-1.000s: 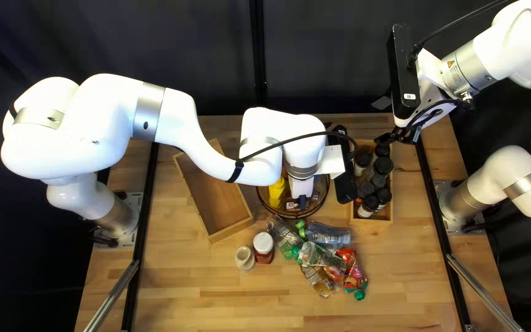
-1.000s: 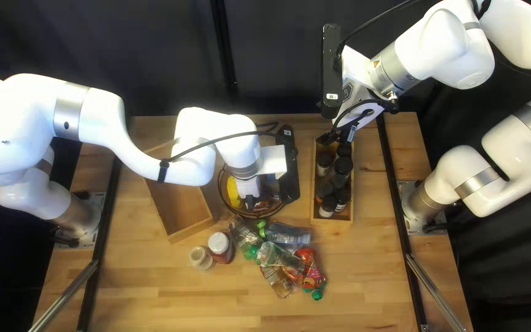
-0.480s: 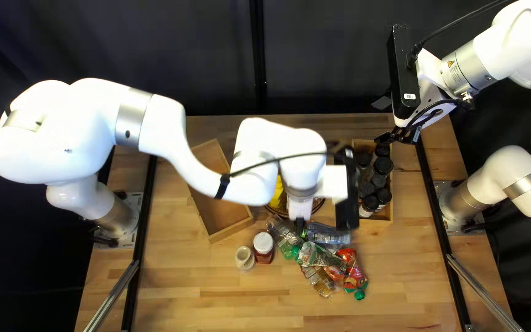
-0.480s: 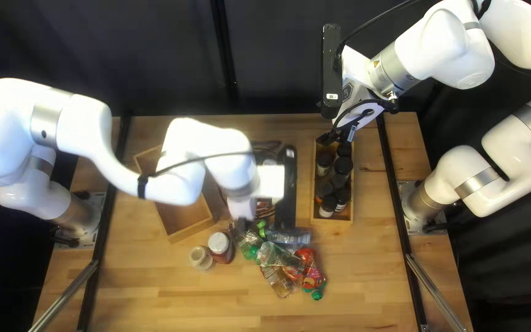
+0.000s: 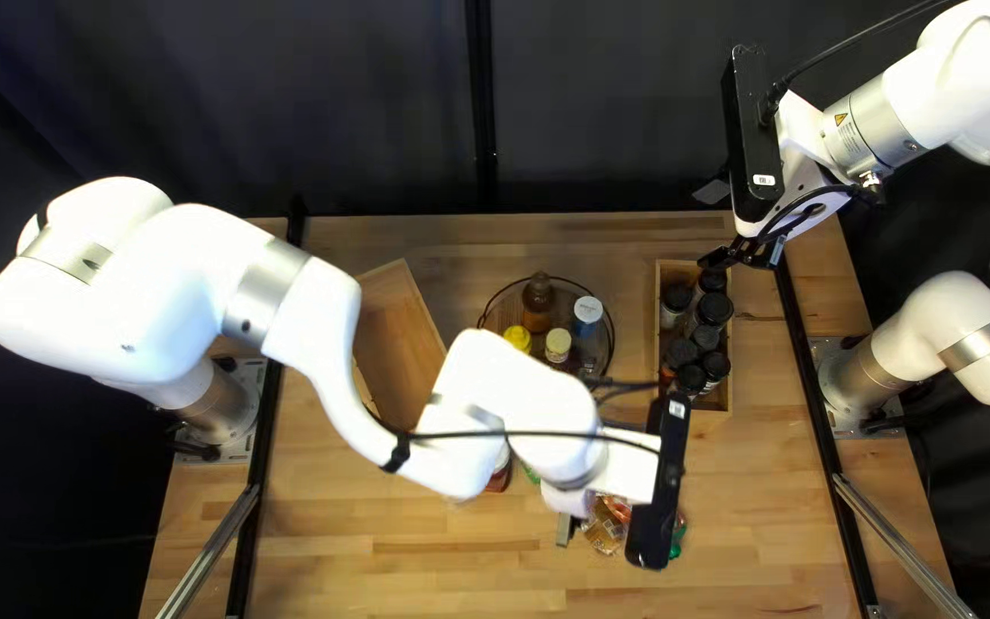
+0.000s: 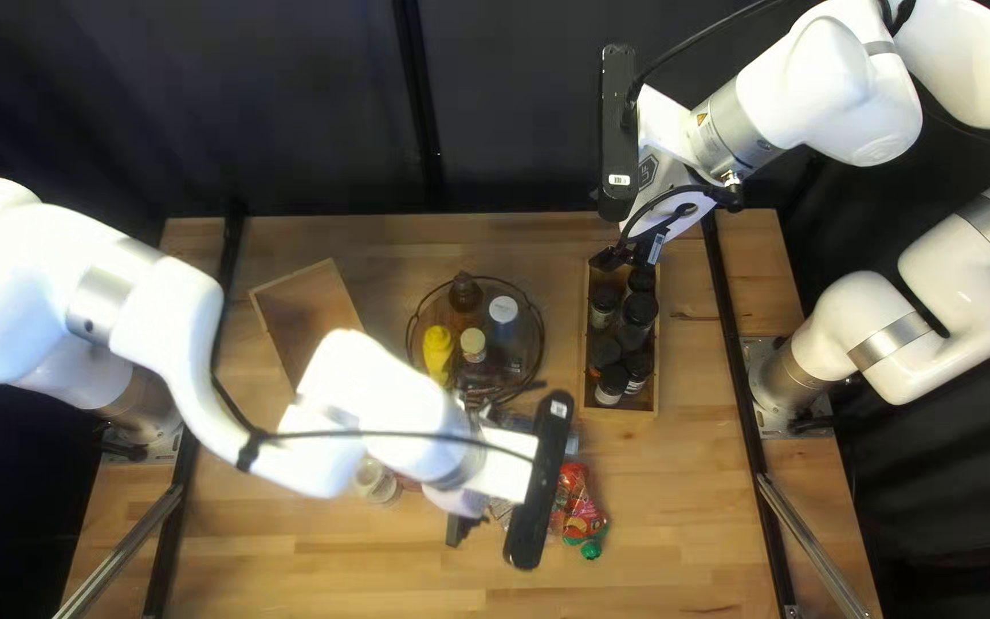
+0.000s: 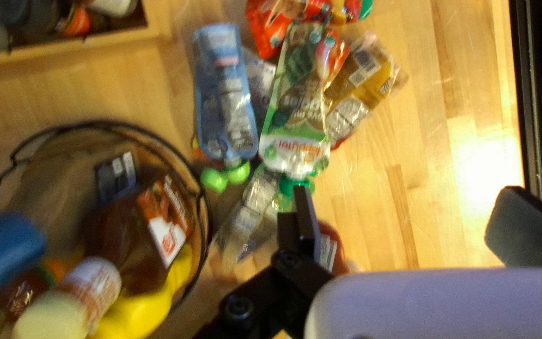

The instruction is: Separate condiments, baby food and spices and place it in 3 different racks/containers

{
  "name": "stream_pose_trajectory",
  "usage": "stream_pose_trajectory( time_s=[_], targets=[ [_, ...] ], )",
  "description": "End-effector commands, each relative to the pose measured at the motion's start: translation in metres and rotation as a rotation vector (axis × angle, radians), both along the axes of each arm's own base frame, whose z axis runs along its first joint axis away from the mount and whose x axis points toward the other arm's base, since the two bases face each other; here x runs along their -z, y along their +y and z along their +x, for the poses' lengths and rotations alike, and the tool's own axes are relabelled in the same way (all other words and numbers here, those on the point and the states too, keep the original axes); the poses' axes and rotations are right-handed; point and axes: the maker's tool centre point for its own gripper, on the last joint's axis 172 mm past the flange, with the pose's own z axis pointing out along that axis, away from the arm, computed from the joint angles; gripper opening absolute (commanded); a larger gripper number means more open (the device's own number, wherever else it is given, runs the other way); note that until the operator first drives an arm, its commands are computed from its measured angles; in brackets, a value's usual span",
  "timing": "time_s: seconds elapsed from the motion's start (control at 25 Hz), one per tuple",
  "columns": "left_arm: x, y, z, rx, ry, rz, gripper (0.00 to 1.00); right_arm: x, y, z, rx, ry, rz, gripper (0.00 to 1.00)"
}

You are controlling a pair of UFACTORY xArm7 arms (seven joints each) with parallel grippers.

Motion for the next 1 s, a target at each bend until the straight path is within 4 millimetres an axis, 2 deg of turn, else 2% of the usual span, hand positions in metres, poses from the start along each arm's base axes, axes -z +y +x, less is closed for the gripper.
stream_pose_trajectory(
  time_s=[0.04,0.44,0.8,0.92,1.0],
  targets=[
    [0.033,0.0,0.01,0.014,-0.032,-0.015,1.0,0.0,0.0,0.0,0.0,0.0,0.0,1.0],
    [0.089,0.013,0.021,0.038,-0.046,-0.02,1.0,0.0,0.0,0.0,0.0,0.0,0.0,1.0],
    [0.12,0.021,0.036,0.037,-0.036,-0.005,1.0,0.0,0.0,0.0,0.0,0.0,0.0,1.0],
    [0.128,0.026,0.039,0.034,-0.029,0.004,0.95,0.0,0.0,0.0,0.0,0.0,0.0,1.0],
    [0.129,0.029,0.038,0.03,-0.028,0.006,0.85,0.0,0.0,0.0,0.0,0.0,0.0,1.0]
  ],
)
